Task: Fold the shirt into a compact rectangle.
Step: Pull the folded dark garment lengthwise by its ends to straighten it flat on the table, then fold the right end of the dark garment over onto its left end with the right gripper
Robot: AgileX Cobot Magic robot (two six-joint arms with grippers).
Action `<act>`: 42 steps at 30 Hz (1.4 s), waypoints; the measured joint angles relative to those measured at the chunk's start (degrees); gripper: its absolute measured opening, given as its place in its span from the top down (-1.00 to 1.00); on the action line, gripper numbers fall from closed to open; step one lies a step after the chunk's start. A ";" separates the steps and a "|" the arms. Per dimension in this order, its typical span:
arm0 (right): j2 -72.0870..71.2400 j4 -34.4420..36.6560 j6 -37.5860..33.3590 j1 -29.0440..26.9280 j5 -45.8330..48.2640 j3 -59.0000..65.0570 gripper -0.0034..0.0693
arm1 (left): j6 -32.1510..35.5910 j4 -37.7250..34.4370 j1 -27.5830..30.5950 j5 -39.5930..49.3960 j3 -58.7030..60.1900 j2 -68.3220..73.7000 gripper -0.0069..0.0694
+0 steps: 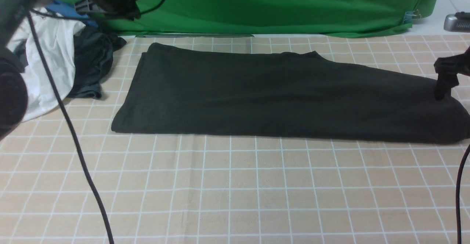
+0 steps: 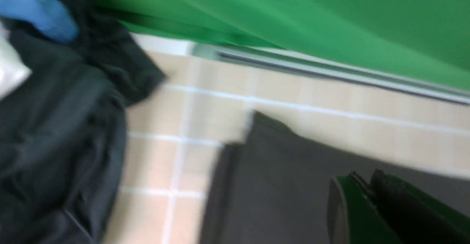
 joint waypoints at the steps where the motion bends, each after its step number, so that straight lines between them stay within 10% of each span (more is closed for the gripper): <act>1: 0.62 0.05 0.00 0.00 -1.00 0.00 -0.99 | 0.97 -0.85 0.00 1.45 0.00 -1.23 0.72; 13: 6.02 0.12 0.72 0.00 -3.26 0.00 -0.95 | 2.96 -2.34 0.00 5.04 10.80 -16.31 0.79; 27: 6.63 0.73 -3.59 0.00 -3.18 -0.48 0.65 | 2.96 -6.90 0.00 -7.30 47.75 -46.04 0.79; 42: -1.36 0.03 -2.38 -1.23 6.91 -12.40 0.66 | 2.96 -9.28 0.00 -9.25 65.49 -67.16 0.79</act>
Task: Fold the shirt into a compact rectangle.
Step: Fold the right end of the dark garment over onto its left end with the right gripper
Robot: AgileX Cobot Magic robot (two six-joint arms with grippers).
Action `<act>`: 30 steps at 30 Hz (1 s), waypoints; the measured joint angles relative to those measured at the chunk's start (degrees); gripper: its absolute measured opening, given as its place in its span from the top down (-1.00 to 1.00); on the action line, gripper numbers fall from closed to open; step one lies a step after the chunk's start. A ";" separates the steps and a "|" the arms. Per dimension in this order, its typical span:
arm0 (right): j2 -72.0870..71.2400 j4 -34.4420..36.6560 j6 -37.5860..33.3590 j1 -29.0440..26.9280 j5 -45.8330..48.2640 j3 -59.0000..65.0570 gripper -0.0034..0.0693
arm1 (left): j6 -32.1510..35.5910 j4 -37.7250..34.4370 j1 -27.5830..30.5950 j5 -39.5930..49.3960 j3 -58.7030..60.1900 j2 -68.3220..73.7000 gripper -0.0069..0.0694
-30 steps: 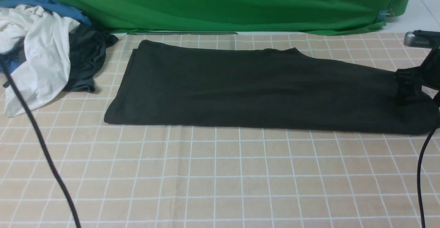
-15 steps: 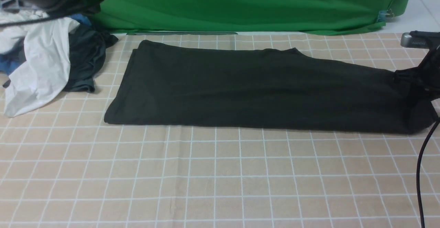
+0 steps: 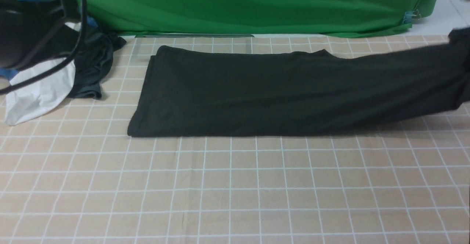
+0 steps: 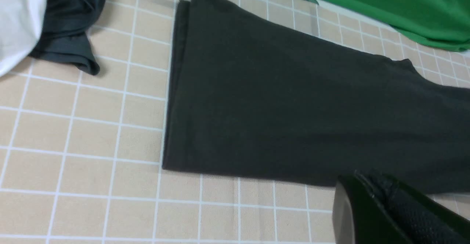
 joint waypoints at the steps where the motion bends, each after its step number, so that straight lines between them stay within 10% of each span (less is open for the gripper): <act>1: -0.09 0.00 0.10 0.11 0.40 -0.95 0.66 | 0.00 0.06 0.00 0.00 0.21 -0.34 0.79; 15: -0.81 2.93 4.81 22.42 2.75 -15.94 0.66 | 0.00 0.11 0.00 2.55 0.93 -2.94 0.79; 30: 6.19 9.62 13.33 43.49 -19.09 -16.16 0.66 | 0.00 -2.18 0.00 3.30 0.94 -2.99 0.79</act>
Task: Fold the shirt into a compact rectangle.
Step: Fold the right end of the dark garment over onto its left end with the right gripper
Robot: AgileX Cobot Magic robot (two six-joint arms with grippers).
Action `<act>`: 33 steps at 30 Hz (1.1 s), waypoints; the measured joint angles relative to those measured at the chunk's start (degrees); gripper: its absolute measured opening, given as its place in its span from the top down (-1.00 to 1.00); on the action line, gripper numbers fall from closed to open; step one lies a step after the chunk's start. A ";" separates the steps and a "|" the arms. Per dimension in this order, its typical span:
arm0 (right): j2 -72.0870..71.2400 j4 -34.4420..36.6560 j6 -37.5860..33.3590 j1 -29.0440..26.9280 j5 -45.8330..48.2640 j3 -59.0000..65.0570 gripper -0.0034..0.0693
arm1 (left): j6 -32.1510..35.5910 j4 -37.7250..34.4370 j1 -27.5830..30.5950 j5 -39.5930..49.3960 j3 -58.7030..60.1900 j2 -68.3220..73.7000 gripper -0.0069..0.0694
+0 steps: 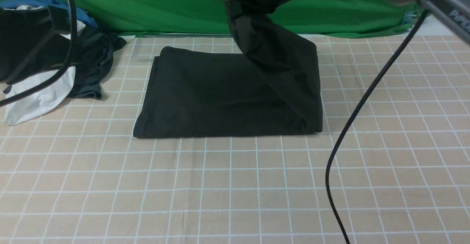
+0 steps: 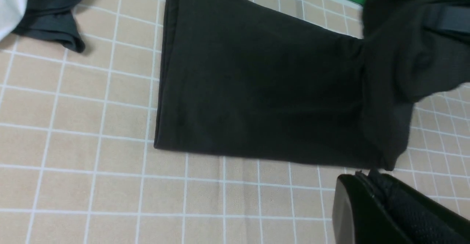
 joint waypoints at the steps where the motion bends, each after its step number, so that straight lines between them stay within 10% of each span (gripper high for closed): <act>1: 0.77 0.70 0.10 0.43 -1.28 0.00 0.66 | 0.00 -0.15 0.00 0.13 0.00 0.00 0.79; 16: 11.95 8.25 4.50 2.91 -12.80 0.00 0.57 | 0.00 -0.93 0.00 2.63 0.05 0.00 0.79; 27: 14.20 11.27 3.39 2.80 -11.76 -2.04 -0.43 | 0.00 -0.76 0.00 2.67 0.06 0.00 0.79; 33: 14.20 9.44 -5.61 0.65 4.86 -11.42 -0.45 | 0.00 -0.69 0.00 2.67 0.06 0.00 0.79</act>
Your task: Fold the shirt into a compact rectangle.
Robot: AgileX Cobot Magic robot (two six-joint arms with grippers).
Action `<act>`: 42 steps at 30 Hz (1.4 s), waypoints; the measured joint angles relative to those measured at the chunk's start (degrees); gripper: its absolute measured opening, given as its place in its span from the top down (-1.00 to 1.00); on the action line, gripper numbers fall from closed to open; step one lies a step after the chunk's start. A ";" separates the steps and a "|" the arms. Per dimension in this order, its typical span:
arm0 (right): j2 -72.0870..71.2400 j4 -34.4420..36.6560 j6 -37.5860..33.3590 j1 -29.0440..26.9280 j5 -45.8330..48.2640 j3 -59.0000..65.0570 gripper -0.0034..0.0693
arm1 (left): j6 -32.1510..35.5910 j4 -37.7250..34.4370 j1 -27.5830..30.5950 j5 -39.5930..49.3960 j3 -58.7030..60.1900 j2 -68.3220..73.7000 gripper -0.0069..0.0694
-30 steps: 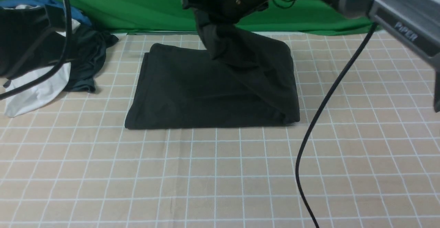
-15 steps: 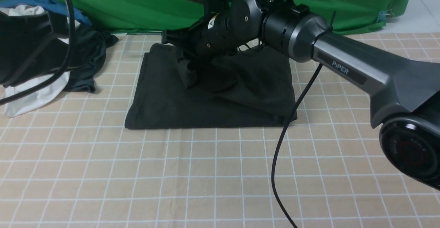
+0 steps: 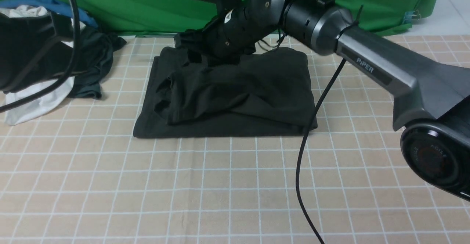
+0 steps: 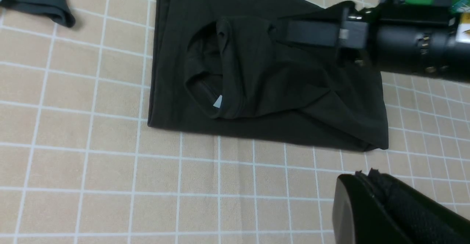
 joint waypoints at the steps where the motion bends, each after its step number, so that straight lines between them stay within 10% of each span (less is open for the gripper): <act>1: 0.00 -1.02 -1.48 -0.64 3.17 -2.06 -0.36 | 0.00 0.00 0.00 0.00 0.00 0.00 0.79; 6: -0.57 -11.88 -6.73 -4.26 16.76 -12.62 0.65 | -1.27 -0.69 0.00 -2.92 0.05 1.27 0.79; 9: -2.58 -12.87 -7.60 -7.04 17.90 -12.74 0.80 | -1.86 -1.94 0.00 -3.37 -0.35 5.14 0.79; 24: -35.54 -11.52 -17.26 -12.46 18.67 31.56 0.81 | -1.73 -3.42 0.00 0.99 -19.38 42.97 0.74; 36: -51.20 -11.31 -17.64 -12.46 12.17 48.66 0.81 | 12.76 -11.42 -1.05 -3.93 -28.75 58.91 -0.33; 42: -51.47 -10.96 -17.64 -12.46 11.63 48.71 0.81 | 15.17 -12.05 -3.25 -7.89 -28.80 61.05 -0.43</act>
